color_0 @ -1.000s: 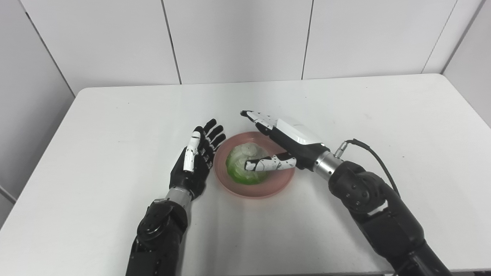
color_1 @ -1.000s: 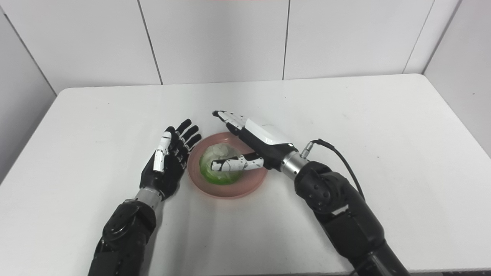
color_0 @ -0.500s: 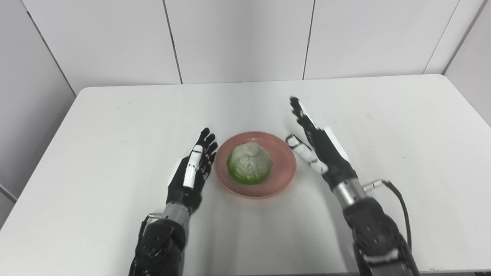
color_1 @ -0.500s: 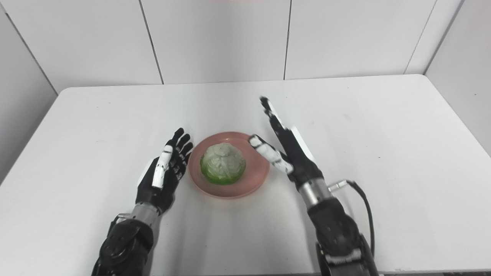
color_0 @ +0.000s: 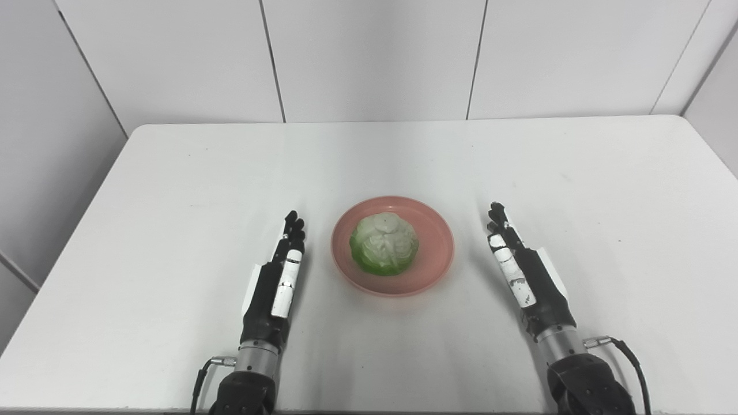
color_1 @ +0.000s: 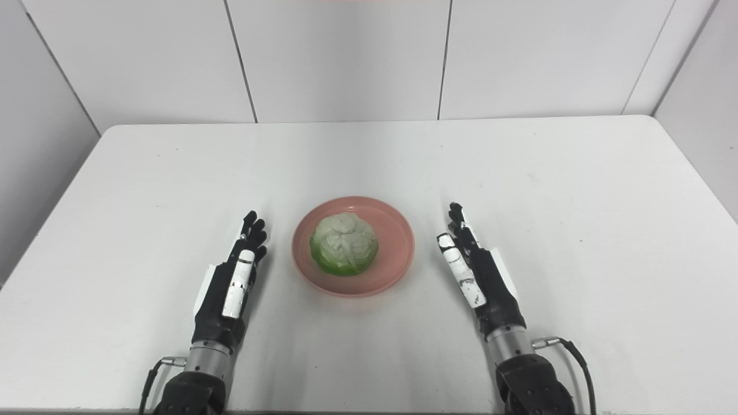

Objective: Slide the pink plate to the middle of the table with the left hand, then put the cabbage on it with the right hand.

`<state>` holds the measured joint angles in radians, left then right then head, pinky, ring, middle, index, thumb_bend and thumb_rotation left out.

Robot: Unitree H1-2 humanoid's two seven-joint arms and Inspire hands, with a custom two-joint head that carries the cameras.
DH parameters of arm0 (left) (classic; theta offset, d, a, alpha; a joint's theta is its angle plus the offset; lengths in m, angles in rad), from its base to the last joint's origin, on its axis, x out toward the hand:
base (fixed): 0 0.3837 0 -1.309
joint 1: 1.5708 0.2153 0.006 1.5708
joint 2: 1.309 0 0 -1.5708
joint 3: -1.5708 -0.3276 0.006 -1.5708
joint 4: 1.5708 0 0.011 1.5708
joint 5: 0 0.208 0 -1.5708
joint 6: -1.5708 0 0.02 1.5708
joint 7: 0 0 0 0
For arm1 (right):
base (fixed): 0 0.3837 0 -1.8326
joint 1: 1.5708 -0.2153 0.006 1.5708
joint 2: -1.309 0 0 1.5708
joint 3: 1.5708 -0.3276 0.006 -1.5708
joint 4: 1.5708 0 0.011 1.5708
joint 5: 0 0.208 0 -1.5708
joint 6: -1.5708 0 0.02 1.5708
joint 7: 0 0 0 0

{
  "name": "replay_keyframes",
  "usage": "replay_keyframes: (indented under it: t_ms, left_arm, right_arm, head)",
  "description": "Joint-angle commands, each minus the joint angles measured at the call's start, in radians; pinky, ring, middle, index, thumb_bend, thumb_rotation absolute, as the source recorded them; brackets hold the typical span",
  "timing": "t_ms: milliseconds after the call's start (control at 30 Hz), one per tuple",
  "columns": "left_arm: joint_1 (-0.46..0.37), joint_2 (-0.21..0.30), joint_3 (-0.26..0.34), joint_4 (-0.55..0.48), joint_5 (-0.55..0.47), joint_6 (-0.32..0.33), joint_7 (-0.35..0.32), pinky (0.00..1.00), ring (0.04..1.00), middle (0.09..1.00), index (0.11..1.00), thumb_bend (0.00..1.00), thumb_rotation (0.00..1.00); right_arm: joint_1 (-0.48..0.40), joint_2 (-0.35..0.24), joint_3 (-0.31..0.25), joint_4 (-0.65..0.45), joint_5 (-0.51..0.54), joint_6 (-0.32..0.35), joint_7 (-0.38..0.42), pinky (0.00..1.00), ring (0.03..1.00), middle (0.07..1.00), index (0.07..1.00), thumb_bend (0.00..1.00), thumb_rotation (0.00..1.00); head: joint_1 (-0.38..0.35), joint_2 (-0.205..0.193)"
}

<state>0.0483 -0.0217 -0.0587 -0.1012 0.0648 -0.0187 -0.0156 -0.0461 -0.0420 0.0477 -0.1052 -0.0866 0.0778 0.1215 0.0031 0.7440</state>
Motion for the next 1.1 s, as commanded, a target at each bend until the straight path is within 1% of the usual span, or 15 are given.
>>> replay_keyframes:
  t_ms: [0,133,333,467,600,700,933,1067]
  left_arm:
    - [-0.010,0.006,0.002,0.001,0.008,-0.016,0.004,1.00,1.000,1.000,1.000,0.40,1.00]
    - [-0.025,0.014,0.003,0.018,0.001,-0.014,-0.002,1.00,1.000,1.000,1.000,0.40,1.00]
    - [-0.037,0.028,0.003,0.025,-0.009,-0.008,-0.019,1.00,1.000,1.000,1.000,0.41,1.00]
    - [-0.038,0.026,0.000,0.021,-0.017,0.000,-0.021,1.00,1.000,1.000,1.000,0.39,1.00]
    - [-0.039,0.019,-0.003,0.005,-0.020,0.021,-0.020,1.00,1.000,1.000,1.000,0.38,1.00]
    - [-0.039,0.019,-0.005,0.002,-0.024,0.020,-0.020,1.00,1.000,1.000,1.000,0.38,1.00]
    - [-0.038,0.025,-0.012,-0.005,-0.033,0.022,-0.029,1.00,1.000,1.000,1.000,0.38,1.00]
    - [-0.032,0.024,-0.015,-0.016,-0.029,0.025,-0.030,1.00,1.000,1.000,1.000,0.38,1.00]
  right_arm:
    - [-0.024,0.000,-0.004,-0.002,0.024,-0.065,-0.006,1.00,1.000,1.000,1.000,0.40,1.00]
    - [-0.029,0.004,-0.010,0.020,0.060,-0.068,-0.003,1.00,1.000,1.000,1.000,0.38,1.00]
    - [-0.033,-0.006,-0.001,0.023,0.048,-0.051,-0.008,1.00,1.000,1.000,1.000,0.34,1.00]
    - [-0.031,-0.005,0.002,0.012,0.049,-0.041,-0.008,1.00,0.998,1.000,1.000,0.32,1.00]
    - [-0.032,-0.010,0.004,0.010,0.051,-0.043,-0.002,1.00,1.000,1.000,1.000,0.32,1.00]
    - [-0.032,-0.013,0.007,0.006,0.051,-0.038,0.000,1.00,1.000,1.000,1.000,0.33,1.00]
    - [-0.029,-0.014,0.011,0.000,0.053,-0.034,0.002,1.00,1.000,1.000,1.000,0.31,1.00]
    - [-0.022,-0.012,0.013,-0.014,0.052,-0.022,0.001,1.00,1.000,1.000,1.000,0.31,1.00]
  head:
    - [-0.003,0.000]
    - [-0.005,0.000]
    - [-0.005,0.003]
    - [0.001,0.003]
    - [0.003,0.007]
    - [0.005,0.008]
    - [0.006,0.008]
    - [0.017,0.001]
